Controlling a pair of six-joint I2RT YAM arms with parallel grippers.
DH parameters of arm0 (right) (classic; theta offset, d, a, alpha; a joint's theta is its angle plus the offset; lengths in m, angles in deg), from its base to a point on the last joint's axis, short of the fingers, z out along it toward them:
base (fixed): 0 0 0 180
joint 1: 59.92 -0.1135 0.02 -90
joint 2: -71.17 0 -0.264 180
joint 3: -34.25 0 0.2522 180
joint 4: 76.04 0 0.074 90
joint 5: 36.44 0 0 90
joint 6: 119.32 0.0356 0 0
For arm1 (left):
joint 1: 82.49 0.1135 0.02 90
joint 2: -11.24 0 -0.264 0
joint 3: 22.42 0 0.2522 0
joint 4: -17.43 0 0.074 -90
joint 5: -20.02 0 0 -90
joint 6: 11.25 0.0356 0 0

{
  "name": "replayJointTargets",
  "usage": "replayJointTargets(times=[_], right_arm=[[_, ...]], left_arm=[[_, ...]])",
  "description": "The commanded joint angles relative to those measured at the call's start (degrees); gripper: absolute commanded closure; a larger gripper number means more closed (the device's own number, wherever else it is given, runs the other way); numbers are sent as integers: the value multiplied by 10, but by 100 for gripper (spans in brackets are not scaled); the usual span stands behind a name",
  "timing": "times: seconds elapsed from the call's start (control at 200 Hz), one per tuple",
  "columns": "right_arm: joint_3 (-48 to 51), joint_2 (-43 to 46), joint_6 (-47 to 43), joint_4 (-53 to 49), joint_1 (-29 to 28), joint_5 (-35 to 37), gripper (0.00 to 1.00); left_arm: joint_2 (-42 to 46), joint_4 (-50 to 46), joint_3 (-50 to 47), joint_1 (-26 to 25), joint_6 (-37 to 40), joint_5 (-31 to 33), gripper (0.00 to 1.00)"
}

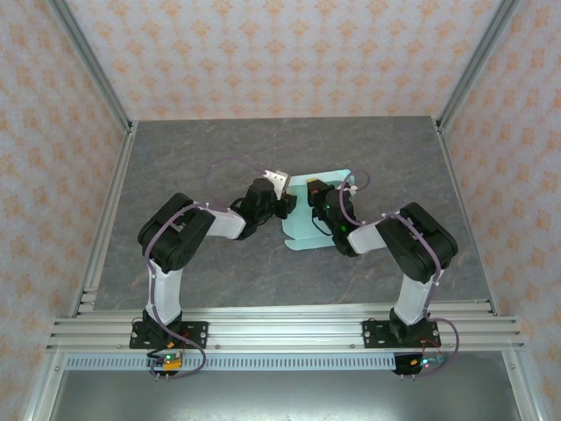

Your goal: Fold the paper box

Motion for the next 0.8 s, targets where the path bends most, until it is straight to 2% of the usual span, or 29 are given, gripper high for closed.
replayJointTargets(times=[0.0, 0.185, 0.34, 0.516, 0.686, 0.796], right_arm=[[16, 6, 5, -3, -28, -28, 94], [28, 34, -12, -16, -28, -22, 87], [39, 93, -69, -59, -28, -39, 69], [65, 244, -231, -223, -28, -46, 51], [89, 461, -442, -449, -25, 45, 40], [119, 554, -614, -494, -8, 90, 36]], left_arm=[[-9, 3, 29, -16, 17, -26, 76], [-12, 15, 27, -16, 18, -39, 85], [-5, 24, 9, -16, 22, -33, 86], [20, 6, -11, -15, 38, -10, 87], [53, -29, -23, -12, 59, 7, 86], [70, -30, -35, -8, 63, 8, 86]])
